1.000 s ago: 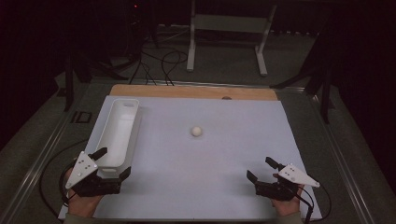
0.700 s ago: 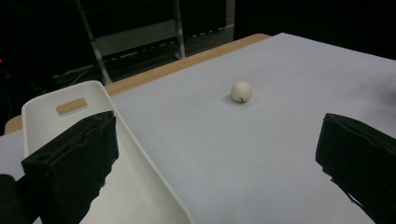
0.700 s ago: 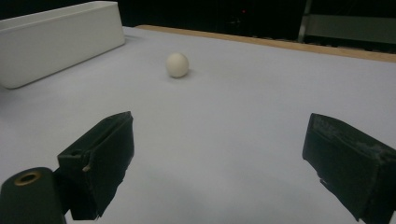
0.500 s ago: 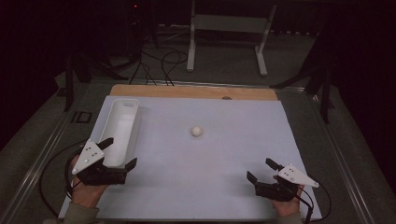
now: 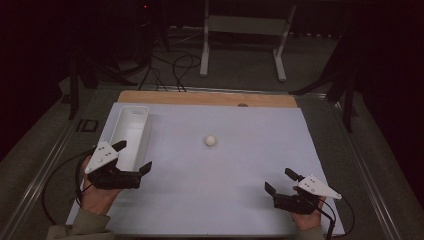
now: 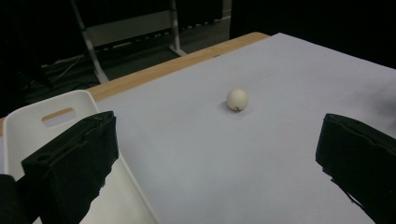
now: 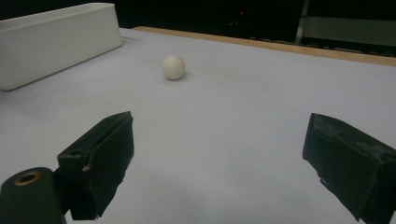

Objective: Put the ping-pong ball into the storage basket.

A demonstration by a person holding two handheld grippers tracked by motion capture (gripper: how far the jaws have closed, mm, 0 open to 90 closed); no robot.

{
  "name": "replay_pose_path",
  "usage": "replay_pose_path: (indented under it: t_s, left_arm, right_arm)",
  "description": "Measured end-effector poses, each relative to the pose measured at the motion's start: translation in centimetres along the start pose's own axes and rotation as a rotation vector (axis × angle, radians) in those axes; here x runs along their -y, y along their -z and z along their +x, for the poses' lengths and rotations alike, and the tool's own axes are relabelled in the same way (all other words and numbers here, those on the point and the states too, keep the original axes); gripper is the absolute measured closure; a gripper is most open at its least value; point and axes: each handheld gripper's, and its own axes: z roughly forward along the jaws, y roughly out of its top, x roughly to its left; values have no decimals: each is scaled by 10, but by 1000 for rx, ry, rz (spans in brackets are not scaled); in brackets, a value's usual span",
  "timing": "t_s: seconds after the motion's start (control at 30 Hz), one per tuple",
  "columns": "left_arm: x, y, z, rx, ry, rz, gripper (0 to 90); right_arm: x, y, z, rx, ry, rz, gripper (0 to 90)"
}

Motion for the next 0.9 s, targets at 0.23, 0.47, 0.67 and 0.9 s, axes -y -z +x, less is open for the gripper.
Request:
replay_pose_path:
  t_s: [0.23,0.47,0.67,0.9]
  left_arm:
    - [-9,-9,-4,3,-11,13,0]
    - [-20,-25,-9,19,-34,51,0]
    - [-30,-38,-14,27,-50,75,0]
    - [-38,-53,-17,39,-59,90,0]
  right_arm:
    - [1,0,0,1,-10,-6,85]
    - [1,1,-1,5,-19,-14,83]
    - [1,1,0,4,-16,-17,82]
    - [2,2,-2,3,-23,-15,82]
